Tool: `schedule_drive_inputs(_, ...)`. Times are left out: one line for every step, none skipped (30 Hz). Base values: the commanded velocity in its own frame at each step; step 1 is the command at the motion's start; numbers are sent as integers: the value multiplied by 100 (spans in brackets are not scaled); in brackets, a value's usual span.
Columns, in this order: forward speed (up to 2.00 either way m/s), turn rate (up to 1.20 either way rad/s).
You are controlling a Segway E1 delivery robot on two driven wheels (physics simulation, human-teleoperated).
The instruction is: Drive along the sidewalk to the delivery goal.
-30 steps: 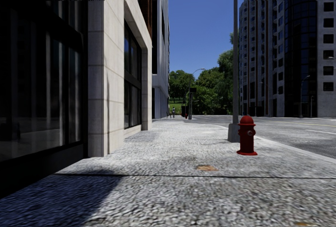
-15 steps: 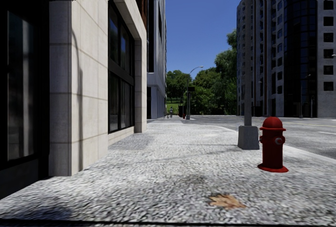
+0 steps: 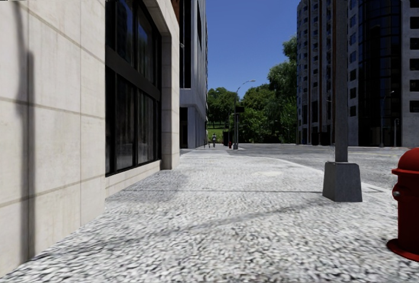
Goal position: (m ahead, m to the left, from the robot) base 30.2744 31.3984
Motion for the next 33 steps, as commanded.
schedule_drive_inputs(200,0)
schedule_drive_inputs(200,0)
schedule_drive_inputs(200,0)
schedule_drive_inputs(200,0)
schedule_drive_inputs(200,0)
schedule_drive_inputs(200,0)
schedule_drive_inputs(200,0)
schedule_drive_inputs(200,0)
schedule_drive_inputs(200,0)
schedule_drive_inputs(200,0)
schedule_drive_inputs(200,0)
schedule_drive_inputs(200,0)
schedule_drive_inputs(200,0)
schedule_drive_inputs(200,0)
schedule_drive_inputs(200,0)
schedule_drive_inputs(200,0)
schedule_drive_inputs(200,0)
schedule_drive_inputs(200,0)
schedule_drive_inputs(200,0)
schedule_drive_inputs(200,0)
schedule_drive_inputs(200,0)
schedule_drive_inputs(200,0)
schedule_drive_inputs(200,0)
schedule_drive_inputs(200,0)
schedule_drive_inputs(200,0)
schedule_drive_inputs(200,0)
schedule_drive_inputs(200,0)
schedule_drive_inputs(200,0)
schedule_drive_inputs(200,0)
schedule_drive_inputs(200,0)
schedule_drive_inputs(200,0)
schedule_drive_inputs(200,0)
schedule_drive_inputs(200,0)
